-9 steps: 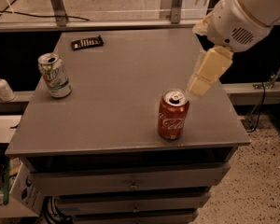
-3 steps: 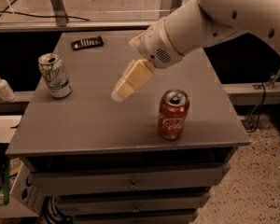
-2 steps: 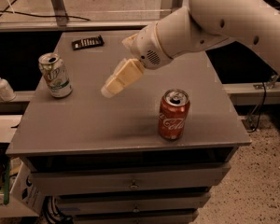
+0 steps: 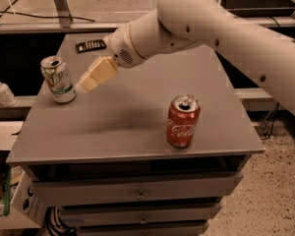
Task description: Knock 7up can over
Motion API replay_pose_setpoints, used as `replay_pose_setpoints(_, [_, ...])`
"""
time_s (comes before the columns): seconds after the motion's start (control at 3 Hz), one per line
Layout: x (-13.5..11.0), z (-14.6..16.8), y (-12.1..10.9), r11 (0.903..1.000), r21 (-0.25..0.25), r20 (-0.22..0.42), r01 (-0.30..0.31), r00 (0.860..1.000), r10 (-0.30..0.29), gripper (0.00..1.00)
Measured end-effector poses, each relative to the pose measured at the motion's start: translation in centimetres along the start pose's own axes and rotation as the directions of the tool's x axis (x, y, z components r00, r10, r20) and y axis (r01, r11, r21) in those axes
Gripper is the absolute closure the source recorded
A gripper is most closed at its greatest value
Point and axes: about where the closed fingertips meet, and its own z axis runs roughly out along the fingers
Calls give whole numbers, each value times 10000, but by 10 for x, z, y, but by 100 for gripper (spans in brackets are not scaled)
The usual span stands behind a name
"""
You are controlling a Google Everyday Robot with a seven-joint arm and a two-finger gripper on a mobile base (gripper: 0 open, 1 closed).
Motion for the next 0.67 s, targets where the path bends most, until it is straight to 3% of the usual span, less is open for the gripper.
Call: replay_pose_setpoints(0.67, [-9,75,-2,9993,-321,84,-197,9998,200,0])
